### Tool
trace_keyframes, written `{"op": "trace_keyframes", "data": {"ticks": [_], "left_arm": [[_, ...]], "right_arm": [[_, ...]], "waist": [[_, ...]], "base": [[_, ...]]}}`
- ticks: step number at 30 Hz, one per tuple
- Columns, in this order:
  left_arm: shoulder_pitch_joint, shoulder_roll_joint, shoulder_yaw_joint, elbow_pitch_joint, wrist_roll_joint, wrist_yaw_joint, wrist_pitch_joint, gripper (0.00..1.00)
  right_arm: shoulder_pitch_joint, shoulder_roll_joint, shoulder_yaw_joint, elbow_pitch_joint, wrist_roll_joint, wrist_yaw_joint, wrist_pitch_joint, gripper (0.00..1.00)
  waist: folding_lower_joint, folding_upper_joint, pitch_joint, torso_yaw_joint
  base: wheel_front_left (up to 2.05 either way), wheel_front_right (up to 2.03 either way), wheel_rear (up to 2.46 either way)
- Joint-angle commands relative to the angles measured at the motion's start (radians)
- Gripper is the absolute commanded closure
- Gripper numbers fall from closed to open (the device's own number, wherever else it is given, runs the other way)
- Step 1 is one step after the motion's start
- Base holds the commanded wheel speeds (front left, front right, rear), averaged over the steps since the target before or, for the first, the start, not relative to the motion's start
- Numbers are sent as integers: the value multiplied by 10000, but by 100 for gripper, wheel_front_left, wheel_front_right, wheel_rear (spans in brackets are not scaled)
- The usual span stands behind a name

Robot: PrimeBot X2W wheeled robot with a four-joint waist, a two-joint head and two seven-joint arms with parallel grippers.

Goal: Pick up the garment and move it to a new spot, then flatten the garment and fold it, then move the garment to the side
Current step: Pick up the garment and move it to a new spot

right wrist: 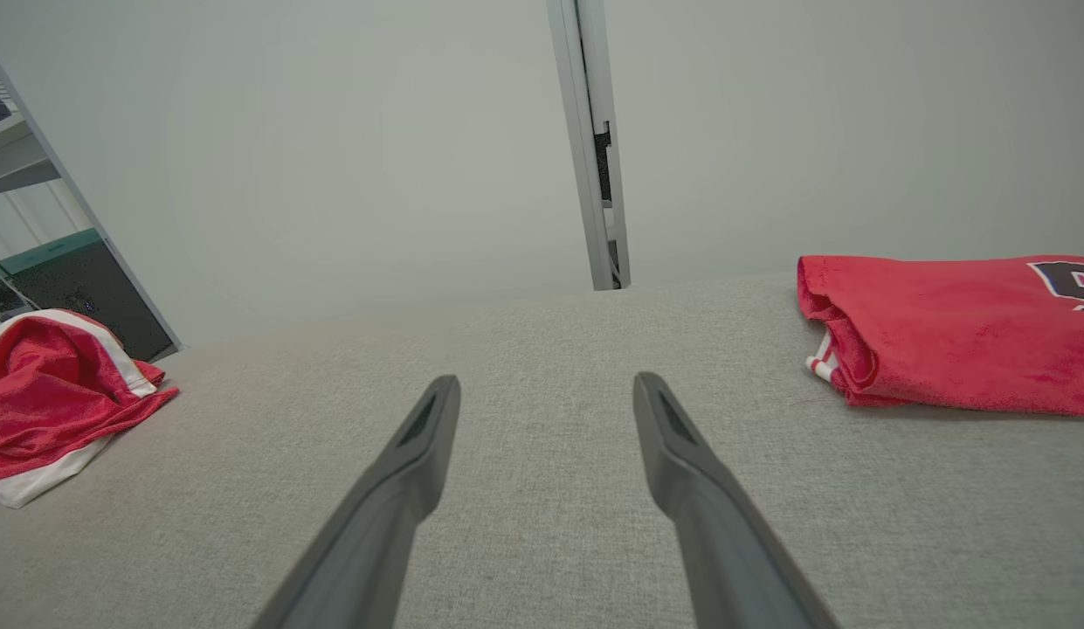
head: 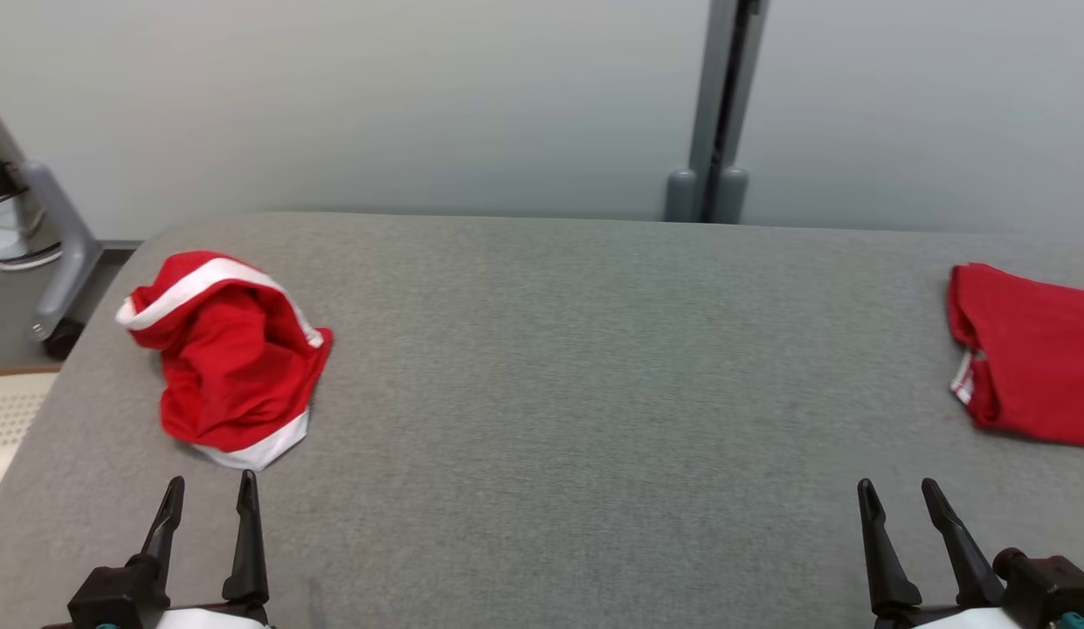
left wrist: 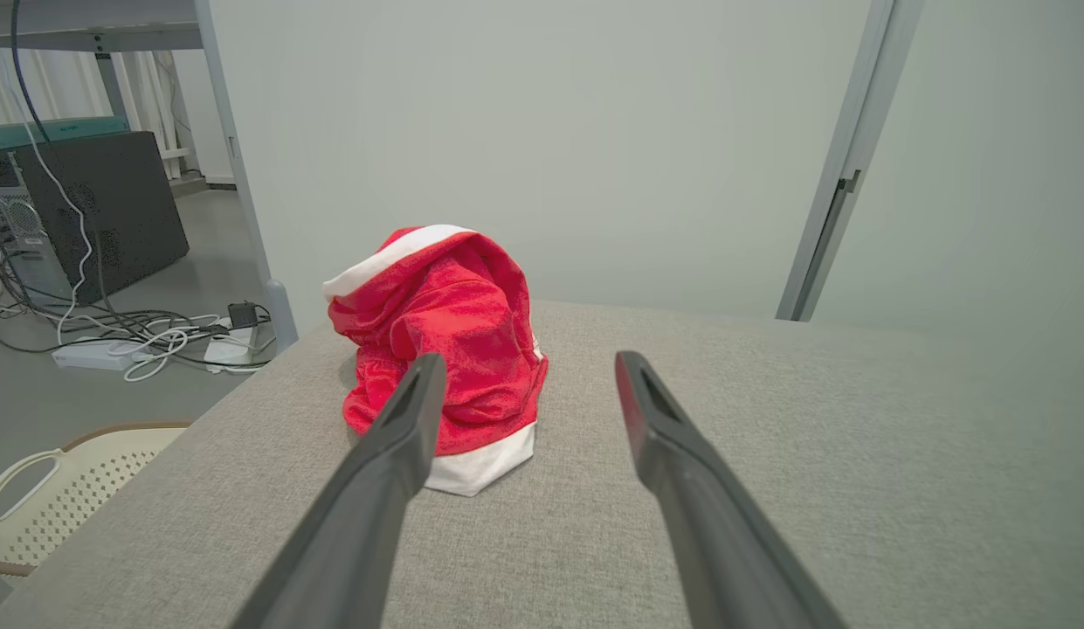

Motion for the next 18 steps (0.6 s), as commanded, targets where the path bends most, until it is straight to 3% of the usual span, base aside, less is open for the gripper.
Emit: {"op": "trace_keyframes", "data": {"ticks": [1,18], "left_arm": [[-95,86,58,53,-37,68,1,0],[-42,259,287,199,-227,211,1,0]], "right_arm": [[102,-10,-25,4,47,3,-29,0],[-91,0,214,150,45,3,-45,0]], "waist": [[0,0,15,498],[0,0,10,2990]], "base": [[0,0,0],[0,0,0]]}}
